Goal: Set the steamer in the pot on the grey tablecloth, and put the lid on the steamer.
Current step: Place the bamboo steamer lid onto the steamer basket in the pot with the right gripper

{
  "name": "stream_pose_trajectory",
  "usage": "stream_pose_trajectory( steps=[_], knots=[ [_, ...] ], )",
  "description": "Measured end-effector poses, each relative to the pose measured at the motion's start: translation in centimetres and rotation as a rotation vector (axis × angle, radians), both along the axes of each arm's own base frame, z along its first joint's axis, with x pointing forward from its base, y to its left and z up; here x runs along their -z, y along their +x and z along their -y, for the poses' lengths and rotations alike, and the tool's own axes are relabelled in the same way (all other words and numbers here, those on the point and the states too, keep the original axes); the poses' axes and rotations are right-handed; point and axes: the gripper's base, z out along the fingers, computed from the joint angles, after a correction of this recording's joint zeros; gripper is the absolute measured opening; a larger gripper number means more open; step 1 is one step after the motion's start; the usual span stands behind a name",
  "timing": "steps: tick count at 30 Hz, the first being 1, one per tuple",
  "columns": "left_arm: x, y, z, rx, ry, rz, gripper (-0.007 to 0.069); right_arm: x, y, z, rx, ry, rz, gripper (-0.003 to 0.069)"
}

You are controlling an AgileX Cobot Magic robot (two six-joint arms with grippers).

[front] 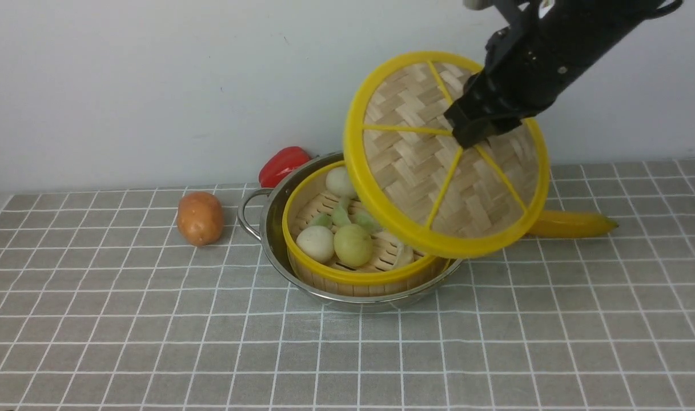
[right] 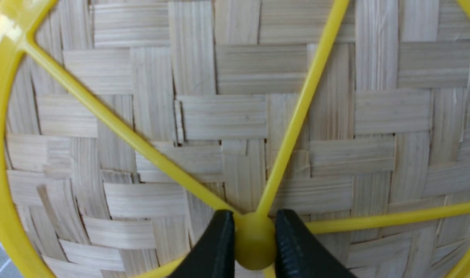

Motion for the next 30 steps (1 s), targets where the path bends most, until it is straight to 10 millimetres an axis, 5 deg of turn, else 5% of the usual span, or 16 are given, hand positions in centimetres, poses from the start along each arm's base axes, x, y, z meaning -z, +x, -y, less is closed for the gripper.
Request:
stream_pose_trajectory(
  steps=[7,14,30],
  knots=[
    [0.0,0.0,0.0,0.0,0.0,0.0,0.04,1.4,1.8,-3.1,-0.076,-0.06,0.046,0.0147],
    [0.0,0.0,0.0,0.0,0.0,0.0,0.04,3.5,2.8,-3.9,-0.097,-0.103,0.027,0.0147],
    [0.0,0.0,0.0,0.0,0.0,0.0,0.04,2.3,2.3,-3.7,-0.037,-0.107,0.051,0.0147]
  ],
)
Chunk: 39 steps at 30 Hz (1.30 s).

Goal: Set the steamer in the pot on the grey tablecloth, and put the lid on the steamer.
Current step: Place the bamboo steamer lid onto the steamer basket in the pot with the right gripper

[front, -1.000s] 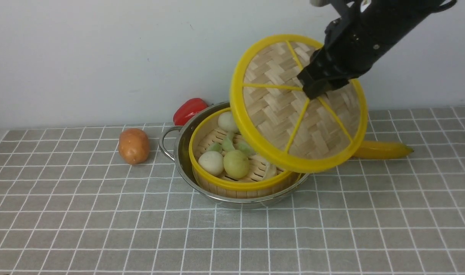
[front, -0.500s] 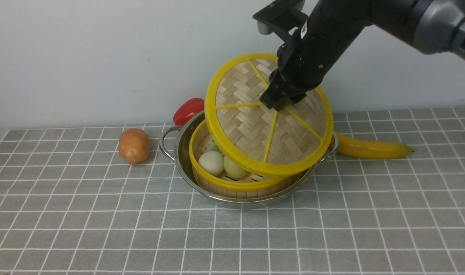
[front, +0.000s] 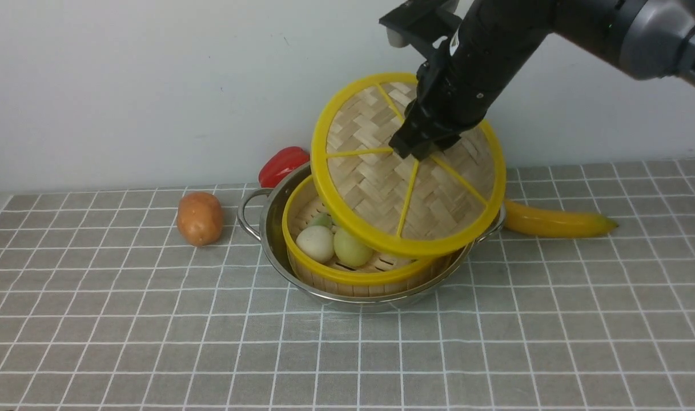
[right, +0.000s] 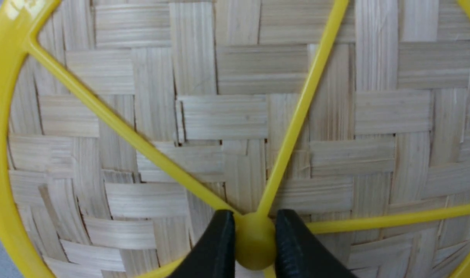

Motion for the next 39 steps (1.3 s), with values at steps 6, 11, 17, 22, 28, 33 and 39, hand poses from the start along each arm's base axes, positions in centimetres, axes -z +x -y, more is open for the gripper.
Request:
stream_pose_trajectory(
  steps=[6,11,17,22,28,33,39],
  knots=[
    [0.0,0.0,0.0,0.0,0.0,0.0,0.04,-3.0,-1.6,0.9,0.053,0.064,0.034,0.0147],
    [0.0,0.0,0.0,0.0,0.0,0.0,0.04,-2.5,-4.3,1.7,0.076,0.111,-0.066,0.0147],
    [0.0,0.0,0.0,0.0,0.0,0.0,0.04,-0.5,-7.9,3.9,0.106,0.046,-0.164,0.0147],
    [0.0,0.0,0.0,0.0,0.001,0.0,0.04,-1.5,-12.0,6.2,0.132,0.063,-0.169,0.0147],
    [0.0,0.0,0.0,0.0,0.001,0.0,0.04,-2.6,-14.7,7.4,0.14,0.114,-0.171,0.0147],
    [0.0,0.0,0.0,0.0,0.001,0.0,0.04,-3.3,-14.6,7.4,0.106,0.108,-0.14,0.0147],
    [0.0,0.0,0.0,0.0,0.001,0.0,0.04,-5.2,-11.6,5.7,0.042,0.116,-0.058,0.0147]
  ],
)
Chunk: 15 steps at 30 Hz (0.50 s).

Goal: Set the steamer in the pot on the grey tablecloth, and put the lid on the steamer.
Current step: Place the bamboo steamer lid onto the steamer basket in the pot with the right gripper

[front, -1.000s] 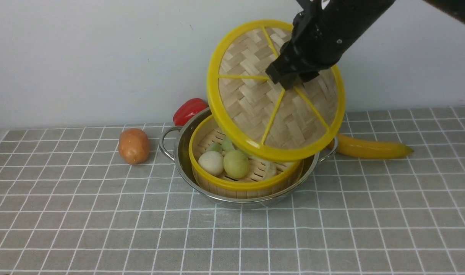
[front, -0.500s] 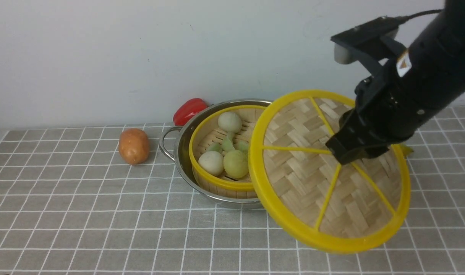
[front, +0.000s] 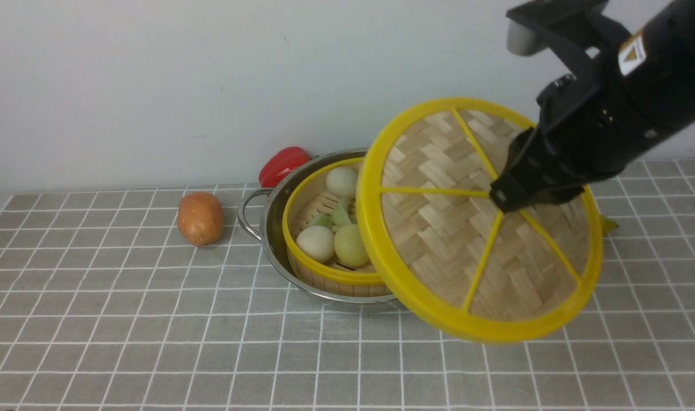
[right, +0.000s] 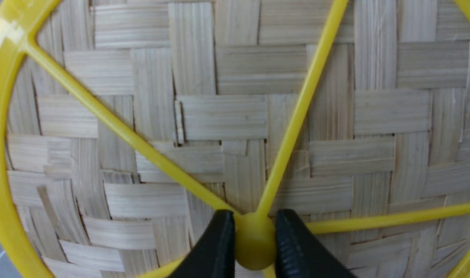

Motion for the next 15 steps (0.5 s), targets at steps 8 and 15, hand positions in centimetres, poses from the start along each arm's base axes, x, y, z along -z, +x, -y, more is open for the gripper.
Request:
stream_pose_trajectory(
  steps=[8,15],
  knots=[
    [0.0,0.0,0.0,0.0,0.0,0.0,0.04,-3.3,4.7,-3.3,-0.088,0.092,0.143,0.0147],
    [0.0,0.0,0.0,0.0,0.0,0.0,0.04,-0.8,9.1,-6.1,-0.136,0.088,0.142,0.0147]
  ],
)
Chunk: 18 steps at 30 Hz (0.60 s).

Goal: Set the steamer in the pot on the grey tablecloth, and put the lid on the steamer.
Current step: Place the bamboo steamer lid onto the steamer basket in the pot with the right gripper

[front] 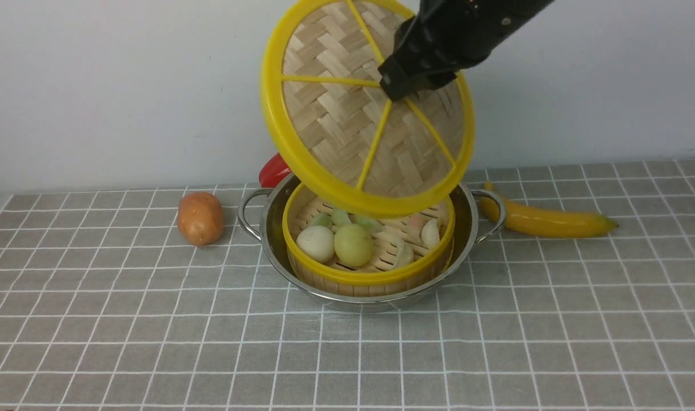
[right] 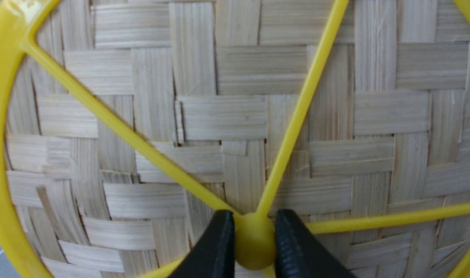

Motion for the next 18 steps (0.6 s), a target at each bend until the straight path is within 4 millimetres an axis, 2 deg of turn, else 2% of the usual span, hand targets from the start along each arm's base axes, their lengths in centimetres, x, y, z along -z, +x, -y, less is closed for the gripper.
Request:
stream_pose_trajectory(
  steps=[4,9,16,18],
  knots=[
    [0.0,0.0,0.0,0.0,0.0,0.0,0.04,0.6,1.8,-0.7,0.005,-0.018,0.037,0.0147],
    [0.0,0.0,0.0,0.0,0.0,0.0,0.04,0.4,2.5,-0.6,0.027,-0.051,0.081,0.0147],
    [0.0,0.0,0.0,0.0,0.0,0.0,0.04,-0.9,1.7,0.0,0.094,-0.013,0.074,0.0147],
    [0.0,0.0,0.0,0.0,0.0,0.0,0.04,-1.3,0.6,0.7,0.119,-0.005,0.047,0.0147]
  ],
)
